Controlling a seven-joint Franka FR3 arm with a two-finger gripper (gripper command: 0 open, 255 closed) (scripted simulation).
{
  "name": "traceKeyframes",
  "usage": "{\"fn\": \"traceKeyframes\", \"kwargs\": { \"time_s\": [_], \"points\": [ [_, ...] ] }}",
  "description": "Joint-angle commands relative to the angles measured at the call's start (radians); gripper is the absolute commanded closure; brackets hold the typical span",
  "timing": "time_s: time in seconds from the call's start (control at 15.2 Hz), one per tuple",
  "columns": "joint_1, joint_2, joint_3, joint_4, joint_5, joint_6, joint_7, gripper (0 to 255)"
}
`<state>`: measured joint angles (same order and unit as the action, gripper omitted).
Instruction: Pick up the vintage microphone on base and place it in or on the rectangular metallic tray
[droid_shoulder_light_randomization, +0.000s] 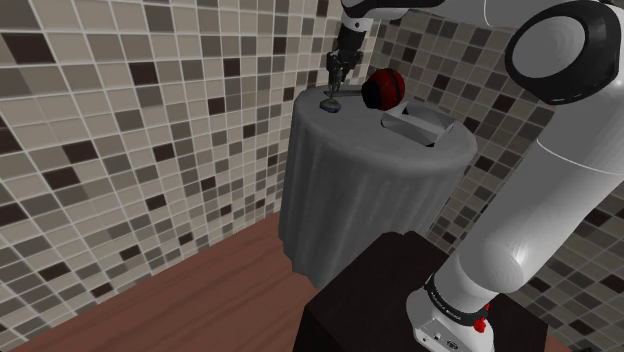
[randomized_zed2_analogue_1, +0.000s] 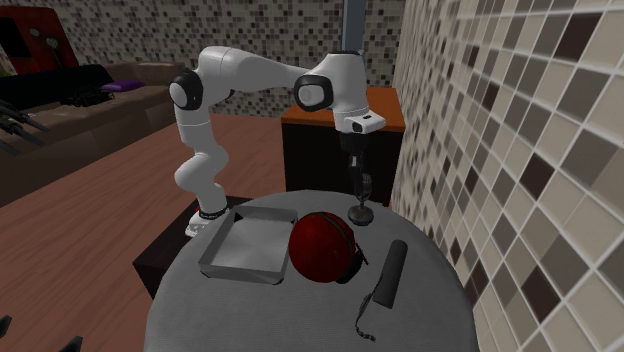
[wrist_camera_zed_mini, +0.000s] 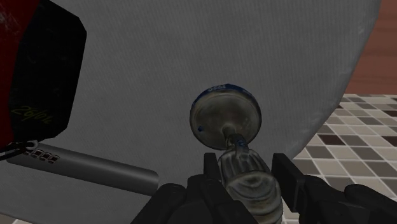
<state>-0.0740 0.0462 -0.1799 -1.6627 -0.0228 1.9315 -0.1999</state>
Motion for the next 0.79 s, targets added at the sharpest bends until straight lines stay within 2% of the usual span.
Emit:
{"fn": "traceKeyframes", "kwargs": {
  "time_s": [0.0, 0.46, 0.73],
  "points": [
    [0.0, 0.0, 0.0, 0.0, 0.0, 0.0, 0.0, 255],
    [0.0, 0.0, 0.0, 0.0, 0.0, 0.0, 0.0, 255],
    [-0.001, 0.007, 0.0, 0.063, 0.002, -0.056, -0.002, 255]
  ]
}}
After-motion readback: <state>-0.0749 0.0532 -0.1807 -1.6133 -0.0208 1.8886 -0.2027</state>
